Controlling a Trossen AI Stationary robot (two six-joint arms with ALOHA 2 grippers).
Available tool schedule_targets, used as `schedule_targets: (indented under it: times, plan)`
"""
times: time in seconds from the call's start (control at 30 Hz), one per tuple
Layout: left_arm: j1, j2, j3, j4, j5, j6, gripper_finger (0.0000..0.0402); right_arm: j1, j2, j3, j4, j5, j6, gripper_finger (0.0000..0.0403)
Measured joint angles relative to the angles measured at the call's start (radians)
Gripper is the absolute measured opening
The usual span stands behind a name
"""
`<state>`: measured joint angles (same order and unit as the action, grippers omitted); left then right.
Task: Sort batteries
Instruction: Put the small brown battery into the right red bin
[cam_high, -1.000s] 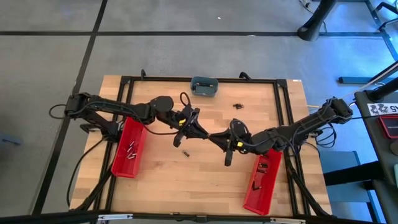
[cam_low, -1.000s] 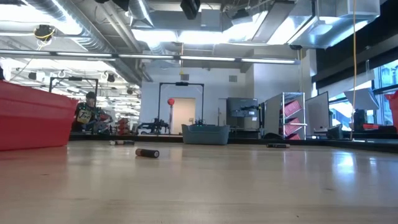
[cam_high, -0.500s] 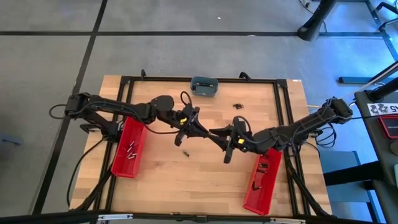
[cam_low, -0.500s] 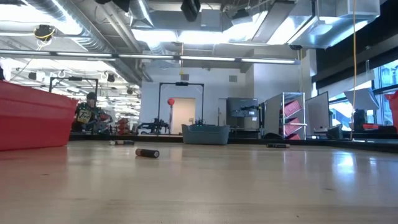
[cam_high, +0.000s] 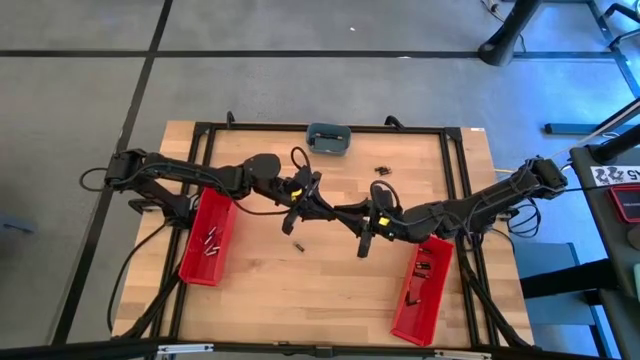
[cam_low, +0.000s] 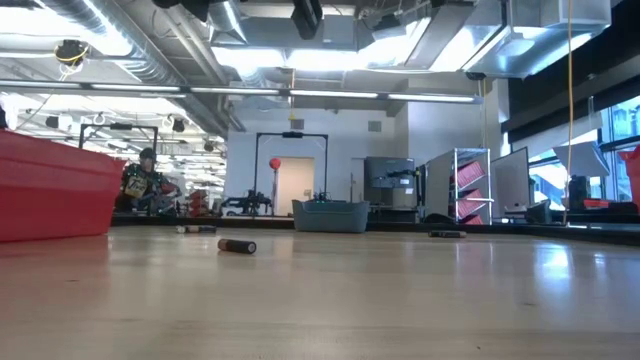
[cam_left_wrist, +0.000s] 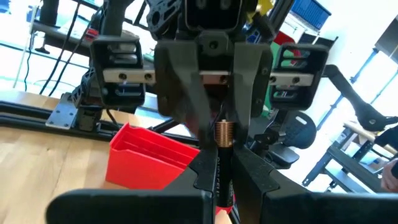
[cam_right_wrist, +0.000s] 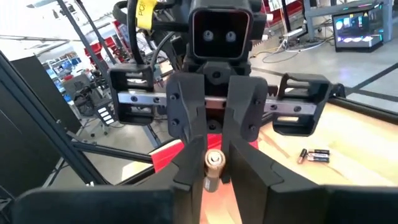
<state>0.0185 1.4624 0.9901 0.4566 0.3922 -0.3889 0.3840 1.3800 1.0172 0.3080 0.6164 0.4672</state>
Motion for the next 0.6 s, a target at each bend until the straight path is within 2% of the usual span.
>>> schedule_targets:
  times: [0.17, 0.37, 0.5, 0.6]
  plan:
    - [0.000, 0.000, 0.000, 0.000, 0.000, 0.000, 0.0021, 0.002, -0.001, 0.000, -0.018, -0.019, 0.005, 0.0088]
    - [0.000, 0.000, 0.000, -0.002, -0.002, -0.004, 0.0021, 0.002, -0.002, 0.000, -0.017, -0.054, 0.005, 0.0023]
    - [-0.001, 0.000, 0.000, -0.001, -0.010, -0.008, 0.0026, 0.002, -0.002, 0.000, -0.017, -0.041, 0.007, 0.0024]
    - [0.000, 0.000, 0.000, -0.001, -0.019, -0.009, 0.0054, 0.002, -0.014, 0.000, -0.026, -0.026, 0.008, 0.0023]
